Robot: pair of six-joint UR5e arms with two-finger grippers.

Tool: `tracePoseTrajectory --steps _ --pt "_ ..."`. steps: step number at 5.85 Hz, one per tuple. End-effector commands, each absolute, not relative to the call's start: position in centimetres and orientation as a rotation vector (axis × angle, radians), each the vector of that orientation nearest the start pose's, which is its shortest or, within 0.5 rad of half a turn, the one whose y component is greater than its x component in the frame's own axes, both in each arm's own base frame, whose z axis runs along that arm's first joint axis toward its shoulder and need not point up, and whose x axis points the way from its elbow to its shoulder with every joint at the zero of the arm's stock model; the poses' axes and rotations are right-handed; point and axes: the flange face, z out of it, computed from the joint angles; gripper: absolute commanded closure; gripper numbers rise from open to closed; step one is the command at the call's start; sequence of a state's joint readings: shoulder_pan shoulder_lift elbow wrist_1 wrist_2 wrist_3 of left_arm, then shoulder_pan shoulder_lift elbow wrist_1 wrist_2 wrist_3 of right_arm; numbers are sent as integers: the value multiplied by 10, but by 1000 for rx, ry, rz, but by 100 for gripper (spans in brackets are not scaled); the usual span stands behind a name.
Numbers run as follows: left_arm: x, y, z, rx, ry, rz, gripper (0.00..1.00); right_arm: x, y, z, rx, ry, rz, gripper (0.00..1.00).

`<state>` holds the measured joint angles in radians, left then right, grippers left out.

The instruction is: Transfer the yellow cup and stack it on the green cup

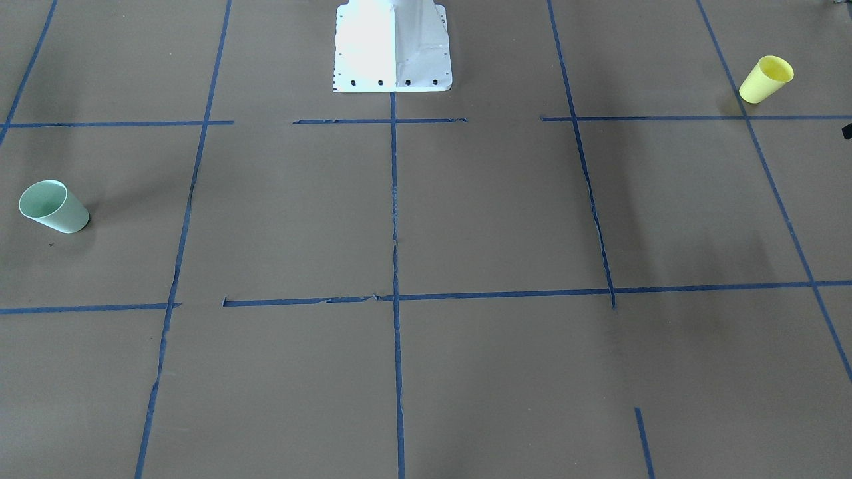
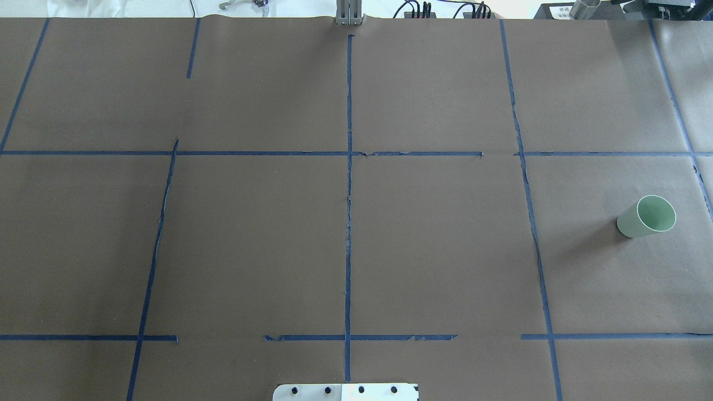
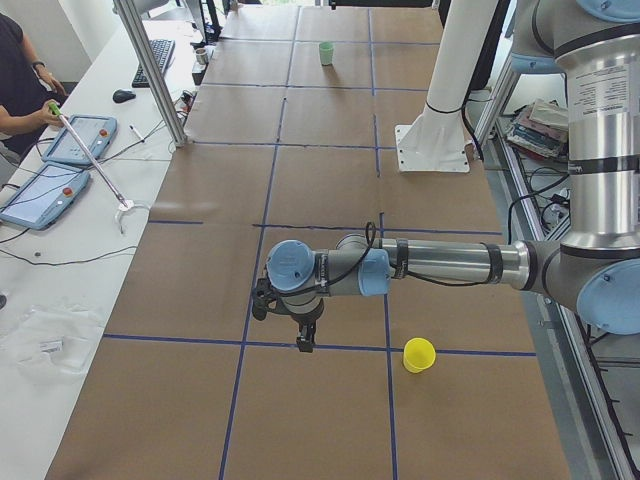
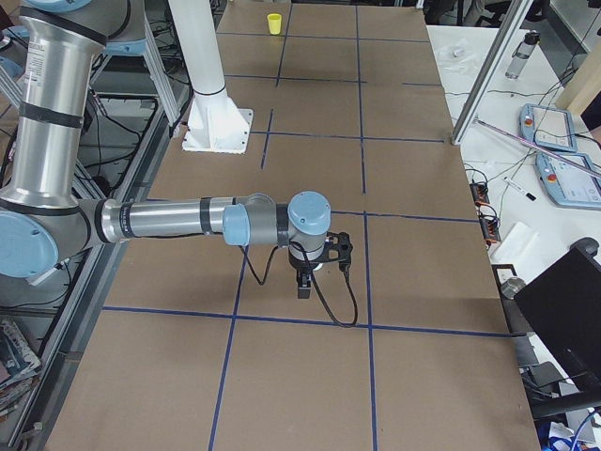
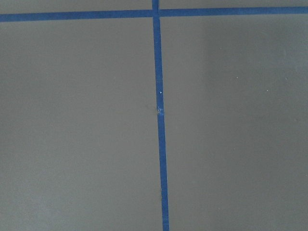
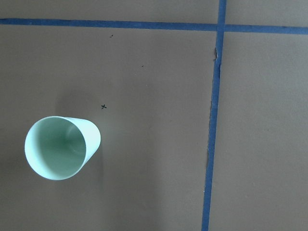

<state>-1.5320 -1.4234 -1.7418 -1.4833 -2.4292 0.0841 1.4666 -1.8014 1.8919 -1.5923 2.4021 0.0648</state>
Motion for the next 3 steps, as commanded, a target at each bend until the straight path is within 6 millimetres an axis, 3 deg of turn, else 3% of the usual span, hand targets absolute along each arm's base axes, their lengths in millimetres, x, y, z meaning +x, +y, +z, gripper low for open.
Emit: tracePoseTrajectory --steps 1,2,3 --pt "-40 -429 635 -30 852 94 0 18 -402 597 31 -835 -81 0" --pt "-41 -431 634 -19 834 100 0 18 -402 593 75 -842 -100 0" --pt "-41 -432 619 10 829 108 0 18 -393 596 106 -850 -117 0"
